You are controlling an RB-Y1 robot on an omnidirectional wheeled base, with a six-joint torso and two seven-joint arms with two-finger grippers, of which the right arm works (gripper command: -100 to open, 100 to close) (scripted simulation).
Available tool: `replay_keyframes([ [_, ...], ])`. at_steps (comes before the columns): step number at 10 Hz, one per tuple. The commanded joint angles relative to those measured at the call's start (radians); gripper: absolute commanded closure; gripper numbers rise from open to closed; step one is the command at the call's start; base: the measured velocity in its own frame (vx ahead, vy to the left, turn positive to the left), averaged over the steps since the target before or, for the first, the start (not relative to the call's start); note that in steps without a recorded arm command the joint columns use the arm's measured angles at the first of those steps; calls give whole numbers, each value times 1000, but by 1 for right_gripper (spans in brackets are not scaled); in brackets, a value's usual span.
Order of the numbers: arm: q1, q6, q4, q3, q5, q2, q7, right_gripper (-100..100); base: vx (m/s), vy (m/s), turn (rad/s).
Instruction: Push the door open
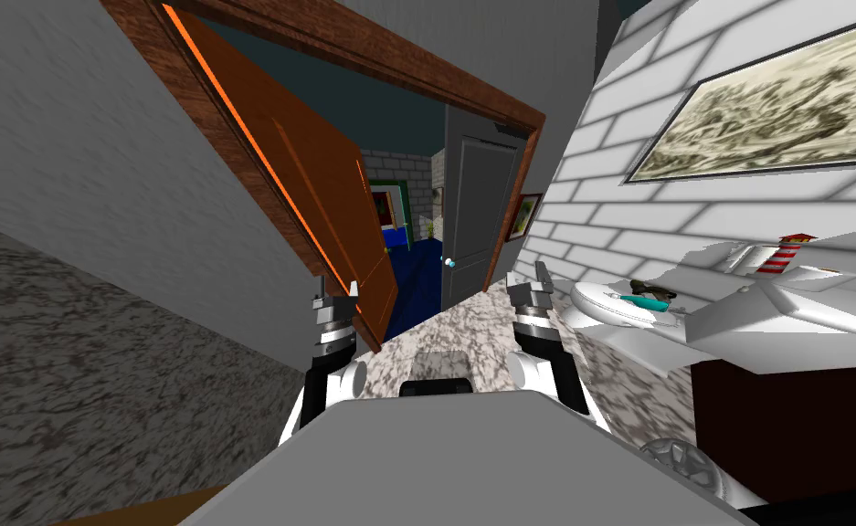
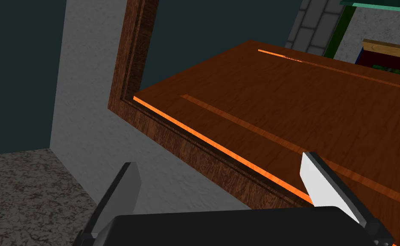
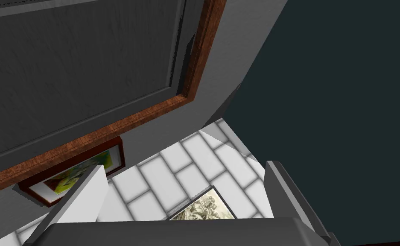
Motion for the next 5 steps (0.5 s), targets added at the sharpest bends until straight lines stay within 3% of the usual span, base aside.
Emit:
replay_keyframes([
  [1,-10,-8,28,1,10,-8,23,-100,-62,9,4],
  [5,-43,-35,117,3,41,-29,95,-100,100,-45,21],
])
